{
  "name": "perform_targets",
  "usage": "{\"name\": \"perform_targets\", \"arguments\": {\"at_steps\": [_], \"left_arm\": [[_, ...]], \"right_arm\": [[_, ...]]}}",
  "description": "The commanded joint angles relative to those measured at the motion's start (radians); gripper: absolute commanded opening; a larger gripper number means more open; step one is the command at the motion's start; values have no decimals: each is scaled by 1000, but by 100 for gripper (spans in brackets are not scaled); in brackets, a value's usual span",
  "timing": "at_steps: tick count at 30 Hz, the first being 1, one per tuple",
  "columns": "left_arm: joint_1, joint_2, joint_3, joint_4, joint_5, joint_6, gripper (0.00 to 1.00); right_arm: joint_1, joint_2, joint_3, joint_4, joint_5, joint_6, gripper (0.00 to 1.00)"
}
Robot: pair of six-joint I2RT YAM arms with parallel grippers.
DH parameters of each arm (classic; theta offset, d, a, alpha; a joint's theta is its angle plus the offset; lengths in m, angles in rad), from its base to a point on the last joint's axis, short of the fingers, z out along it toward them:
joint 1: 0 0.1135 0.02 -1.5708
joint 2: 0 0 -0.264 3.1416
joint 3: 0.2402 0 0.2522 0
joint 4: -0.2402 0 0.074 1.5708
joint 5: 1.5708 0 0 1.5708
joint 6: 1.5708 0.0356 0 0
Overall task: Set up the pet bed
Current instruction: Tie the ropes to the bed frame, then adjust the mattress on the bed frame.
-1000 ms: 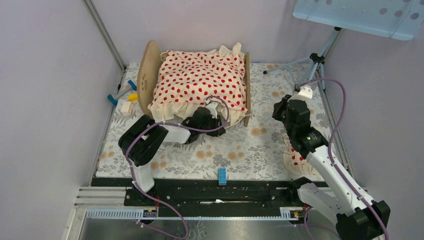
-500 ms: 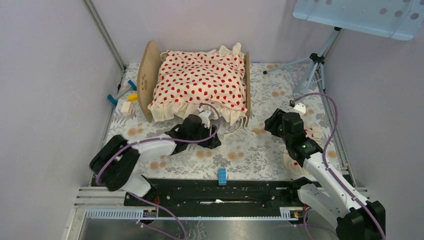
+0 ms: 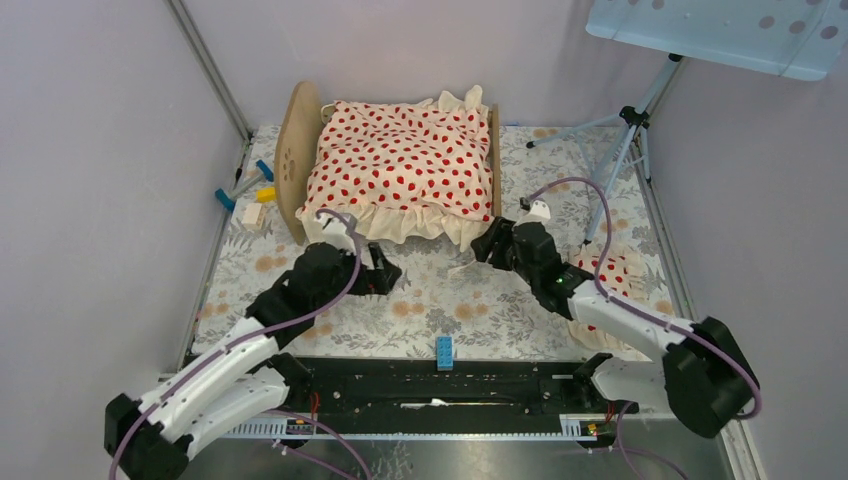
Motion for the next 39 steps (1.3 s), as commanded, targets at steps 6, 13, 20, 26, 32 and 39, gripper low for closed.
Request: {"name": "perform_targets", "arguments": {"at_steps": [6,13,20,26,32,39], "left_arm": [[8,-156,16,-176,-133,-53,96],[8,-146,28,-179,-132,-47,97],[8,-160,24,-181,-141,-51,97],[8,-174,25,-195,-151,-53,97],[8,-176,29,-202,-160,-53,97],[8,-172,29,-205,-161,-56,97]], "right_arm": [[8,208,71,268,77,134,63],[9,326,88,359,89,141,60],[8,382,109,374,94,133,39],[9,308,118,331,84,97,9],[8,220,188,161,80,61,0],[9,196,324,-120,76,6,0]]}}
